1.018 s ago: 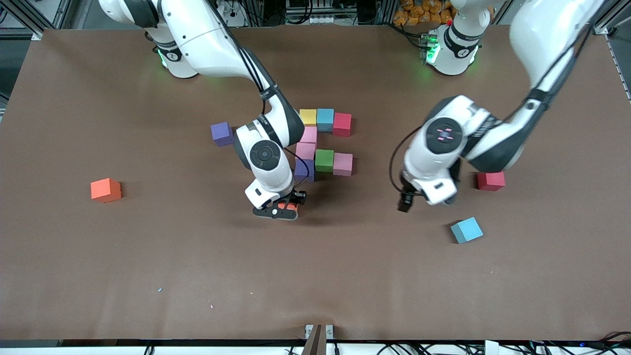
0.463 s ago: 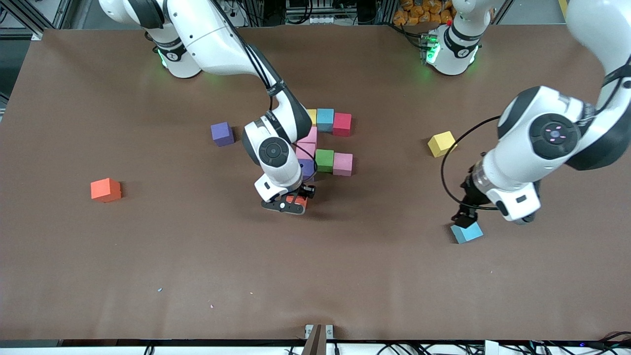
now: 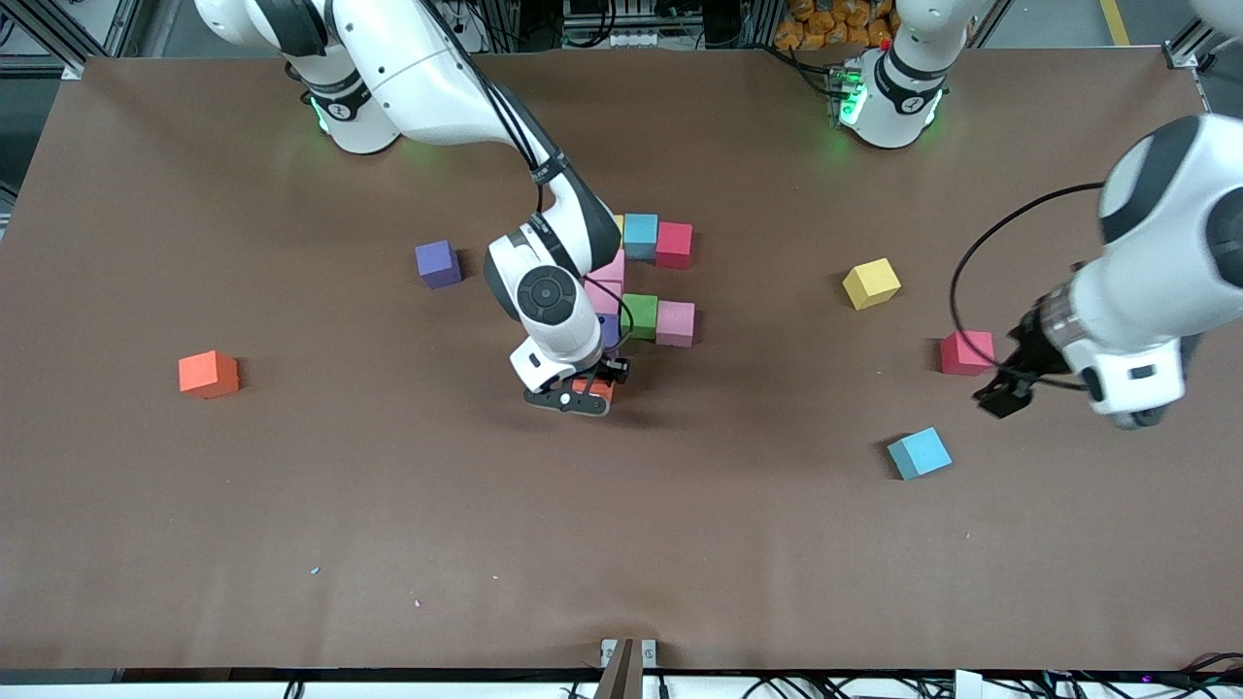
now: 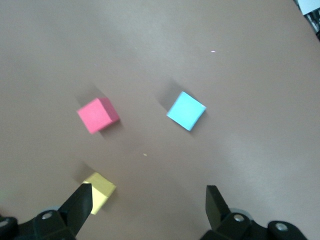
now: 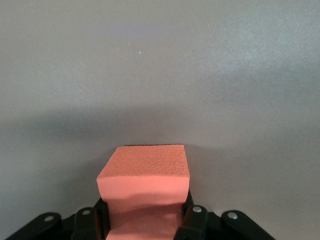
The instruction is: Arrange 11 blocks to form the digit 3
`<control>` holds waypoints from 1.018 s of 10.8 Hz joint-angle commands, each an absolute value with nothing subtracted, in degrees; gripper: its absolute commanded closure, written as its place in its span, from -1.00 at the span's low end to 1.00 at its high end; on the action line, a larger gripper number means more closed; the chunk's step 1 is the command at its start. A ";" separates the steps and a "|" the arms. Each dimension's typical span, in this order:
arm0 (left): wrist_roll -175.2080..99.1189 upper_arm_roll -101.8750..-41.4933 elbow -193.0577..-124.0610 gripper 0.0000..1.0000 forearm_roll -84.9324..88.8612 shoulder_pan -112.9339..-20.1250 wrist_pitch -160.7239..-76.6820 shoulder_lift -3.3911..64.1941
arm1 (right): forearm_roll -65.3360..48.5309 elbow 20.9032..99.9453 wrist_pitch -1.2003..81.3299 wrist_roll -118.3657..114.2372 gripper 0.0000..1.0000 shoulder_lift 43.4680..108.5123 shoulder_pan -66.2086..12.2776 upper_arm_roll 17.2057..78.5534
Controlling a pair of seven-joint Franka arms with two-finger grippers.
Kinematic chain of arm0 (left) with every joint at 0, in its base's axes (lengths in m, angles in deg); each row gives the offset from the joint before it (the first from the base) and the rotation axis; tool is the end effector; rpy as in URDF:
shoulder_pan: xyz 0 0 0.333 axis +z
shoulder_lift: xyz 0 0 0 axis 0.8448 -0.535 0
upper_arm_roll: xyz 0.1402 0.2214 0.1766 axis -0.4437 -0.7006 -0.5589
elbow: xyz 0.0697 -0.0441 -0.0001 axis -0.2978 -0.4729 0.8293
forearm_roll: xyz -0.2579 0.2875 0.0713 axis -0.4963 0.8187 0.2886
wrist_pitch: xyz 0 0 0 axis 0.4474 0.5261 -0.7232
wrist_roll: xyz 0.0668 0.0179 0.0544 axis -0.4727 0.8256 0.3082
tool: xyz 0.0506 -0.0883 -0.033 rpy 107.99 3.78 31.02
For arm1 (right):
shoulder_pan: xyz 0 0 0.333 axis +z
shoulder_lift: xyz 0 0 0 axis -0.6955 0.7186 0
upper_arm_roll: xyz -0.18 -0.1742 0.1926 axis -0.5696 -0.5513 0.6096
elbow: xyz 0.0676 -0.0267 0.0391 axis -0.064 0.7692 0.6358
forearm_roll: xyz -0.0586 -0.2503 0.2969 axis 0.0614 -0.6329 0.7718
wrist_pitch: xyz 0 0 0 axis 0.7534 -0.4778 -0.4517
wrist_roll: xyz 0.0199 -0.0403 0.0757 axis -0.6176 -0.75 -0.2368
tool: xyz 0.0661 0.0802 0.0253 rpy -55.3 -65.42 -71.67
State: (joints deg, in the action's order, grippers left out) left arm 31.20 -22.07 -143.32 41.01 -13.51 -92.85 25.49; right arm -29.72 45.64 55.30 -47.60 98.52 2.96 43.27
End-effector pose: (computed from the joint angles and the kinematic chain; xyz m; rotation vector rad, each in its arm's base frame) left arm 0.6328 -0.0742 0.5072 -2.7477 -1.3341 0.0490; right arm 0.5593 0.4573 0.2092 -3.0474 0.2790 0.0491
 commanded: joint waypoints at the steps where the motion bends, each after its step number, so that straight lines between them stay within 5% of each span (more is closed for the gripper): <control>1: 21.38 -29.57 -144.45 -1.00 35.77 -18.40 -89.09 31.65 | -28.90 44.28 51.46 -47.97 1.00 99.20 2.87 43.66; 8: -2.34 -64.56 -145.33 -1.00 20.99 -44.09 -88.20 45.63 | -27.67 43.32 50.48 -48.32 1.00 99.37 2.69 43.75; 11: -10.72 -71.45 -146.30 -1.00 18.78 -51.66 -88.20 50.82 | -26.44 42.79 50.39 -48.40 1.00 99.37 2.78 43.75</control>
